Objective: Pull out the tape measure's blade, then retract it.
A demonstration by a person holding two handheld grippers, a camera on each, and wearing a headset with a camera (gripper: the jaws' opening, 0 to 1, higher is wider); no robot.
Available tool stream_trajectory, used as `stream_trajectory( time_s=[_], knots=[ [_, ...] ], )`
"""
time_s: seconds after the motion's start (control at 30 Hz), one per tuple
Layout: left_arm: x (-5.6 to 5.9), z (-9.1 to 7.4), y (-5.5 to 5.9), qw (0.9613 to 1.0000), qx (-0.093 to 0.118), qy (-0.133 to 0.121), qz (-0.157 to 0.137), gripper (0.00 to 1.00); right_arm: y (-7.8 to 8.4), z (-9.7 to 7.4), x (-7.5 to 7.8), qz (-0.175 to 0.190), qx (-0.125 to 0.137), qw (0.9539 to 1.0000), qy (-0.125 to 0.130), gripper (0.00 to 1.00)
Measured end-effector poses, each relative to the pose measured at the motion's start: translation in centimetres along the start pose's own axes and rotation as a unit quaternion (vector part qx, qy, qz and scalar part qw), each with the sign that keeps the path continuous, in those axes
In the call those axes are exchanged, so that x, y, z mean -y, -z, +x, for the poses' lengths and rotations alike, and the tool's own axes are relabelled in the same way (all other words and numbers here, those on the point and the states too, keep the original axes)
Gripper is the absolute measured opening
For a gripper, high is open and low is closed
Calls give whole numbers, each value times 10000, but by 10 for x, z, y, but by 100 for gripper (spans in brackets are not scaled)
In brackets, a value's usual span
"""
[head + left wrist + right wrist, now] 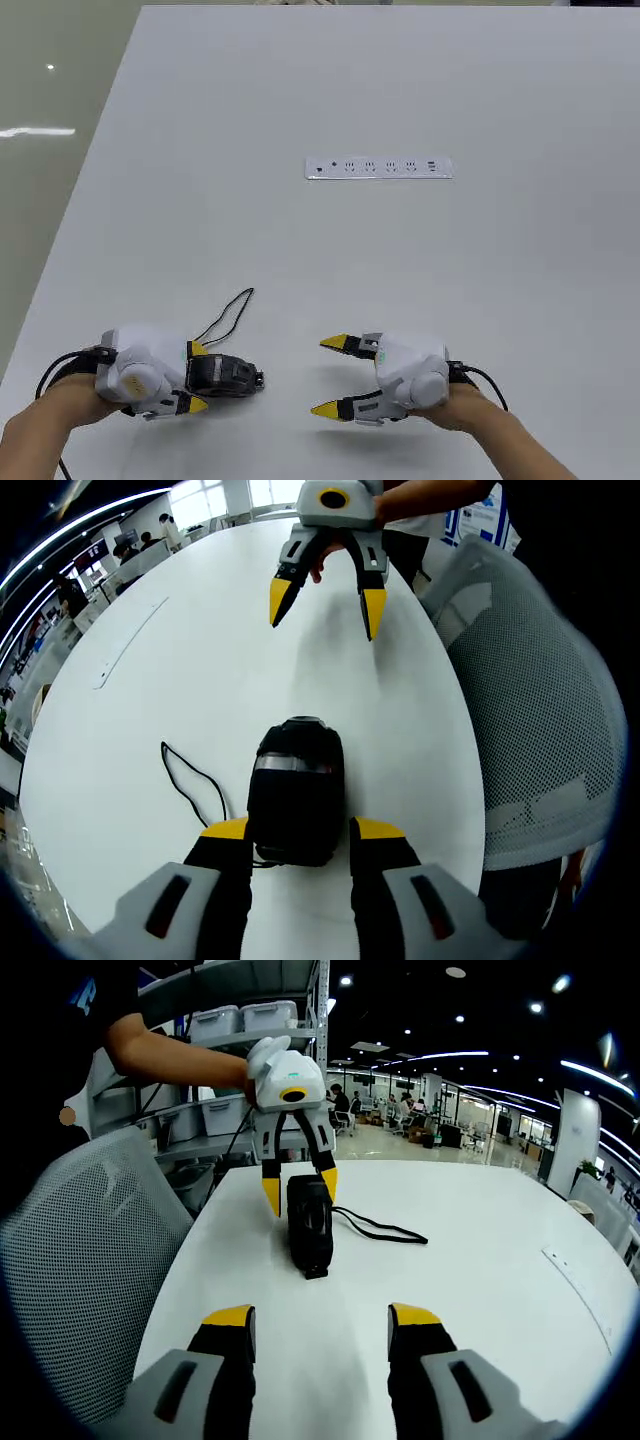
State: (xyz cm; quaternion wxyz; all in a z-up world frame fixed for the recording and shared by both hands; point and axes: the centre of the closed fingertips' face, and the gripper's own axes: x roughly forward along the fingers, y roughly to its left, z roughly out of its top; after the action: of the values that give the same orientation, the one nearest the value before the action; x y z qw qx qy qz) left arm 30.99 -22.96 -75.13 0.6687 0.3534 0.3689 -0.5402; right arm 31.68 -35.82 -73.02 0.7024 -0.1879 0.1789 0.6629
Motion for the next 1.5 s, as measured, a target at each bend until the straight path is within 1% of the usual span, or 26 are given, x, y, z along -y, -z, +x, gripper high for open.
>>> stream_trajectory(
  time_s=[0.1,0.3,0.43,0.6,0.73,0.83,1.1,1.23,1.4,1.5],
  knots=[
    [0,2,0,10000,-31,32,36,33,-1,6,-1,-41,-8,10000,-55,51],
    [-3,5,1,9999,-59,22,120,30,-5,20,-2,-121,-21,9998,-185,48],
    [-3,6,2,9999,-31,88,87,30,-7,28,-2,-178,-23,9995,-256,45],
    [-3,6,2,10000,44,84,7,29,-10,39,-2,-185,-1,9994,-308,40],
    [-3,6,2,9999,97,44,-75,28,-10,48,-2,-169,19,9992,-355,36],
    [-3,6,2,9999,75,35,-61,28,-9,54,-2,-199,-18,9991,-377,33],
    [-2,6,2,9999,114,86,-92,28,-7,70,-4,-237,-61,9986,-477,27],
    [-2,6,2,9999,95,108,-46,28,-7,76,-3,-280,-82,9985,-466,23],
    [-1,5,2,9999,116,98,-64,28,-4,83,-5,-374,-174,9973,-606,21],
    [-2,5,3,9998,149,89,-106,28,-4,84,-9,-449,-231,9961,-725,20]
  ],
)
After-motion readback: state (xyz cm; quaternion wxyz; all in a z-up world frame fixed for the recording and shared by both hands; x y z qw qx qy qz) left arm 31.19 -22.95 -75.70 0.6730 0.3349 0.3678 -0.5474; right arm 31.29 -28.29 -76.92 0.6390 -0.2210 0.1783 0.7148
